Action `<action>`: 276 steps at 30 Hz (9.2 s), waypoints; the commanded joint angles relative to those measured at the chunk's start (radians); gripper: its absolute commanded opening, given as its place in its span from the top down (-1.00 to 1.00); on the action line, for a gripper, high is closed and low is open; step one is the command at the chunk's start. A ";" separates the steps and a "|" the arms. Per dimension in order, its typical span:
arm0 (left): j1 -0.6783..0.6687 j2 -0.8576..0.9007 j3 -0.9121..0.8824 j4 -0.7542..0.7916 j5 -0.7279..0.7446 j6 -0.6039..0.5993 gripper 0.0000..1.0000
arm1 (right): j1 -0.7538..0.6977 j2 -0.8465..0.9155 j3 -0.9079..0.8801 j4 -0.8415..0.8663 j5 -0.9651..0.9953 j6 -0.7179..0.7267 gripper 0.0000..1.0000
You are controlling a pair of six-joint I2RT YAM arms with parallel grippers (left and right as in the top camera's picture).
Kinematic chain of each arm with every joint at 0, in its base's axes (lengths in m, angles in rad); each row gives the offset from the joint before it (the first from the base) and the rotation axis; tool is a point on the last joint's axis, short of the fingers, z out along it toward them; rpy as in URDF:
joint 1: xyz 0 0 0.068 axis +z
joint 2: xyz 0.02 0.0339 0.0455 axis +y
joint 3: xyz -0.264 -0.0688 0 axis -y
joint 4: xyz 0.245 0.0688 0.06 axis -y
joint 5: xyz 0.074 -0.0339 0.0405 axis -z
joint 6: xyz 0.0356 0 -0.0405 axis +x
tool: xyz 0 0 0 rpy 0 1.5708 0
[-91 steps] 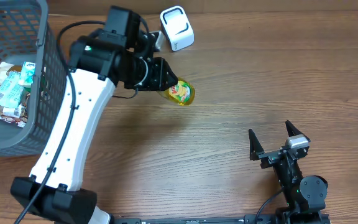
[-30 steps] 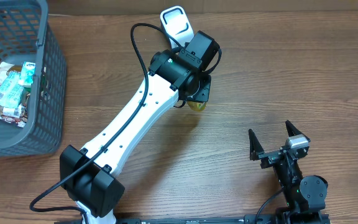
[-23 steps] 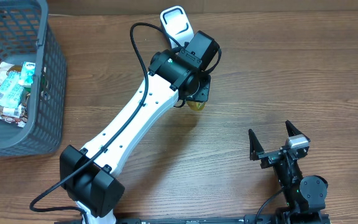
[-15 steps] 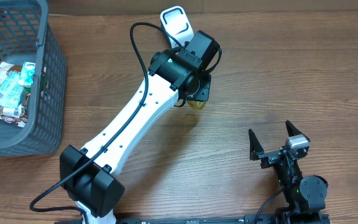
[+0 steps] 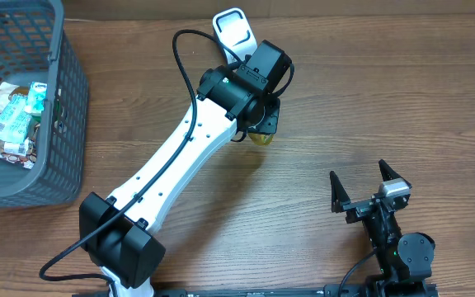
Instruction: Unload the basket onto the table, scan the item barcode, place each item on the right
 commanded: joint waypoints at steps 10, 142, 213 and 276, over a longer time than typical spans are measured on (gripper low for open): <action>-0.003 0.008 0.021 0.010 -0.021 -0.025 0.92 | -0.006 -0.001 -0.010 0.003 0.005 -0.004 -1.00; -0.102 0.090 -0.117 0.058 -0.125 -0.275 0.92 | -0.006 -0.001 -0.010 0.003 0.005 -0.004 -1.00; 0.018 0.076 0.286 -0.072 -0.125 -0.047 -0.84 | -0.006 -0.001 -0.010 0.003 0.005 -0.004 -1.00; 0.380 0.084 0.301 -0.267 -0.223 0.163 0.91 | -0.006 -0.001 -0.010 0.003 0.006 -0.004 -1.00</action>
